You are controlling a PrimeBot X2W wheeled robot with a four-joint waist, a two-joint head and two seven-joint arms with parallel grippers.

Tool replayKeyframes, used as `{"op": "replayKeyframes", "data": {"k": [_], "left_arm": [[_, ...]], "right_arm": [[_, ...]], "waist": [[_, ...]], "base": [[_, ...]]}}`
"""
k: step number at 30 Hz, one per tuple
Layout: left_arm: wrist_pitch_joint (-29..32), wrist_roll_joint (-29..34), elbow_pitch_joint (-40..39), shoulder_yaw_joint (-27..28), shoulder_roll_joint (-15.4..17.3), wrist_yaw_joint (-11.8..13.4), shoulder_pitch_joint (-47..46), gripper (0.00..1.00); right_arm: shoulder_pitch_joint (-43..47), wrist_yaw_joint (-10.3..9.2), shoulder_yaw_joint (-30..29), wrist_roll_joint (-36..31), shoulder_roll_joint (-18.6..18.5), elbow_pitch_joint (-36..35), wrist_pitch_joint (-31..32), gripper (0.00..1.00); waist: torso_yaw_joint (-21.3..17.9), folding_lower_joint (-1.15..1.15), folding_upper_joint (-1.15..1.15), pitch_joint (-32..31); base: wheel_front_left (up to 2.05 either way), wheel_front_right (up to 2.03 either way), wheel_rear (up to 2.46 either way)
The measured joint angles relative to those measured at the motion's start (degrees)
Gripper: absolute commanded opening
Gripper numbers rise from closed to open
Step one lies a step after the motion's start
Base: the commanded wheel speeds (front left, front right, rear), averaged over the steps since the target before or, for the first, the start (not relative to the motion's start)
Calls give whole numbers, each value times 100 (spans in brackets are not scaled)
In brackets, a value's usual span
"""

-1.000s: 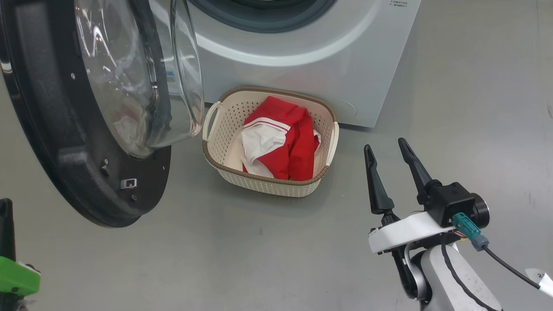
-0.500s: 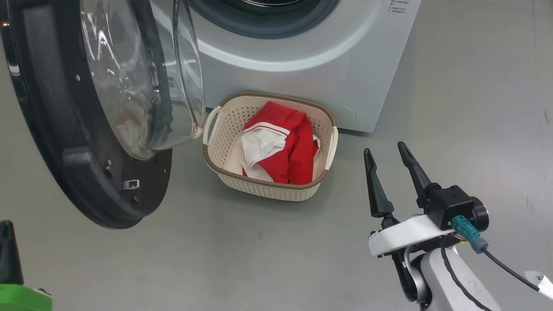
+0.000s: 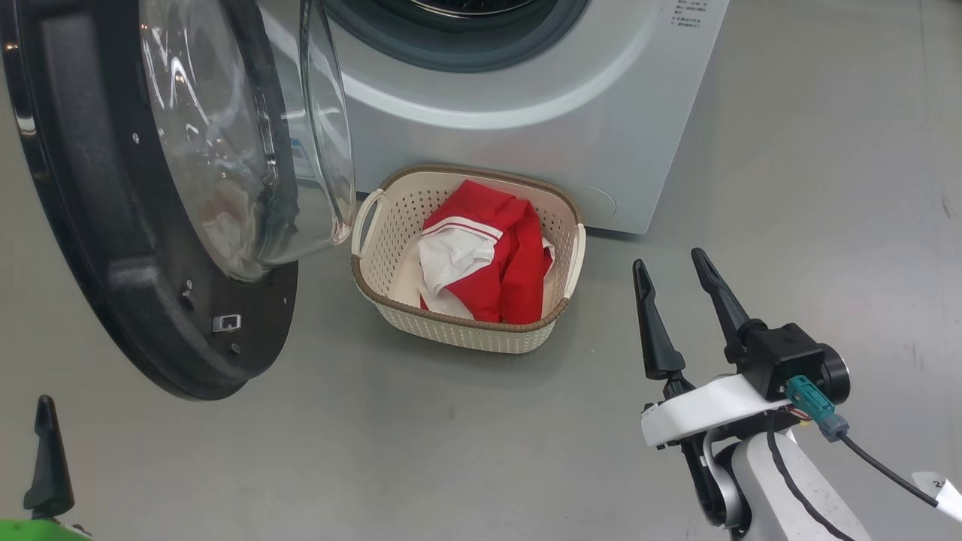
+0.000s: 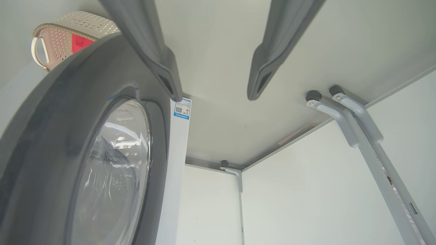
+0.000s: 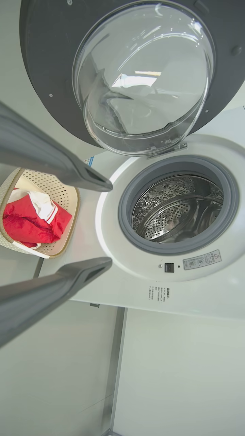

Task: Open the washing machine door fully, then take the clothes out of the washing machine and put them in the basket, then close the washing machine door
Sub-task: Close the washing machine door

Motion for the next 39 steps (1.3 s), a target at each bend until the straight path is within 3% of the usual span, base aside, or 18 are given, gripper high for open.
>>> {"op": "replayKeyframes", "data": {"k": [22, 39], "left_arm": [[-116, 672, -269, 134, 48, -7, -225, 100], [-118, 723, -291, 215, -132, -7, -218, 100]], "right_arm": [[107, 26, 20, 22, 1, 16, 0, 100], [111, 48, 40, 40, 2, 26, 0, 100]], "waist": [[11, 0, 0, -112], [-4, 0, 0, -138]], "base": [[0, 0, 0], [0, 0, 0]]}}
